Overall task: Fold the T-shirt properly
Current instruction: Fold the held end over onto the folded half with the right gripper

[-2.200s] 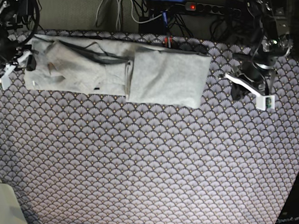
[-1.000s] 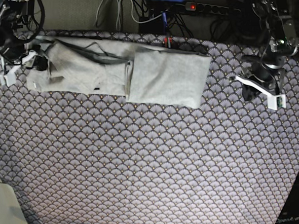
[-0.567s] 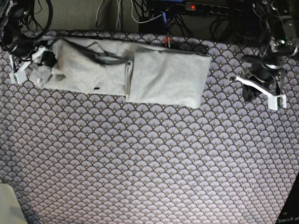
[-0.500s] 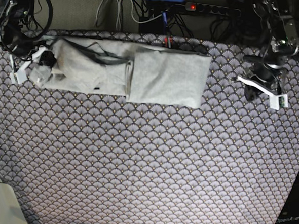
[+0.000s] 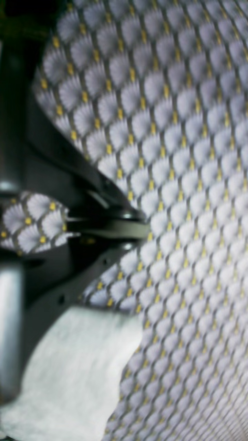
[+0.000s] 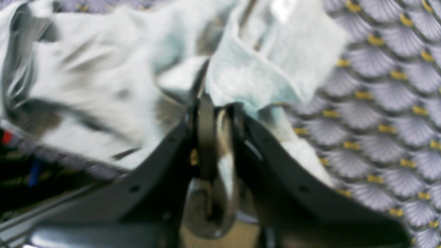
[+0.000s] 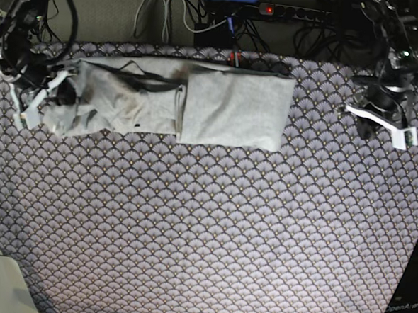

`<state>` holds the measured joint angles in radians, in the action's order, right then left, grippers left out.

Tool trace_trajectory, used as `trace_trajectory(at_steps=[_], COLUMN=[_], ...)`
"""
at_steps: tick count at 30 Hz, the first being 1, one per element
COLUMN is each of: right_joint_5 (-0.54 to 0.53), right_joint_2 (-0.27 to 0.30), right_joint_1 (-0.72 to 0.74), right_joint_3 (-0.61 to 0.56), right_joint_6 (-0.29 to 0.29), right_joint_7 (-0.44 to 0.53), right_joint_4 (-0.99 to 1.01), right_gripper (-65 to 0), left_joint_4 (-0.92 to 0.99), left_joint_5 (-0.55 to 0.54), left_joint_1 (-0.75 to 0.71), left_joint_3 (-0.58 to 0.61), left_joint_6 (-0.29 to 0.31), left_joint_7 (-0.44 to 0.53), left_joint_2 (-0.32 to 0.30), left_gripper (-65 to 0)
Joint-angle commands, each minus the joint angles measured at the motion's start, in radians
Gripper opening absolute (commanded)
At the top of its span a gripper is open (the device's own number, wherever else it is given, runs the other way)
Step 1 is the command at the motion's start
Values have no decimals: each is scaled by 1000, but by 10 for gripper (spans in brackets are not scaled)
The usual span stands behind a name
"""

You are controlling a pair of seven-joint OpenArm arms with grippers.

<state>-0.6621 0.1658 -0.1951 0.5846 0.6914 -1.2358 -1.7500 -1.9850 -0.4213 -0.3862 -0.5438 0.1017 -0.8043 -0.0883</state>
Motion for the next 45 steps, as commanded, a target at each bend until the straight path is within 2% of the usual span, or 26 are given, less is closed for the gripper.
trace_trajectory(at_steps=[1, 4, 7, 12, 14, 20, 24, 29, 35, 40, 45], right_joint_5=[-17, -17, -18, -20, -20, -22, -22, -22, -18, -18, -17], right_joint_2=[2, -51, -114, -203, -234, -323, -323, -323, -323, -323, -323], right_joint_1=[4, 4, 4, 16, 16, 27, 36, 41, 39, 56, 115], right_joint_3=[5, 4, 1, -13, -51, -200, -326, -467, -622, -657, -676], right_joint_6=[7, 7, 7, 7, 7, 7, 7, 7, 7, 7, 7], right_joint_7=[-2, -45, -88, -120, -117, -108, -60, -22, 67, 133, 146], right_joint_4=[-46, -143, -216, -236, -238, -239, -238, -230, -169, -57, 46], right_gripper=[-650, -650, -650, -650, -650, -650, -650, -650, -650, -650, -650], left_joint_4=[-18, -18, -17, -9, -9, -9, -9, -9, -9, -9, -9], left_joint_5=[-8, -8, -8, -9, -9, -101, -113, -113, -113, -113, -113], left_joint_1=[2, 0, -6, -4, -4, -12, -12, -13, -15, -26, -26], left_joint_3=[-23, -77, -127, -246, -272, -344, -379, -401, -402, -407, -407], left_joint_6=[3, 3, 3, 3, 3, 3, 3, 3, 3, 3, 3], left_joint_7=[21, 18, -27, -50, -66, -114, -148, -146, -146, -146, -146], left_joint_2=[-9, -31, -58, -77, -92, -124, -123, -115, -113, -113, -113], left_gripper=[-646, -646, -646, -646, -646, -646, -646, -646, -646, -646, -646])
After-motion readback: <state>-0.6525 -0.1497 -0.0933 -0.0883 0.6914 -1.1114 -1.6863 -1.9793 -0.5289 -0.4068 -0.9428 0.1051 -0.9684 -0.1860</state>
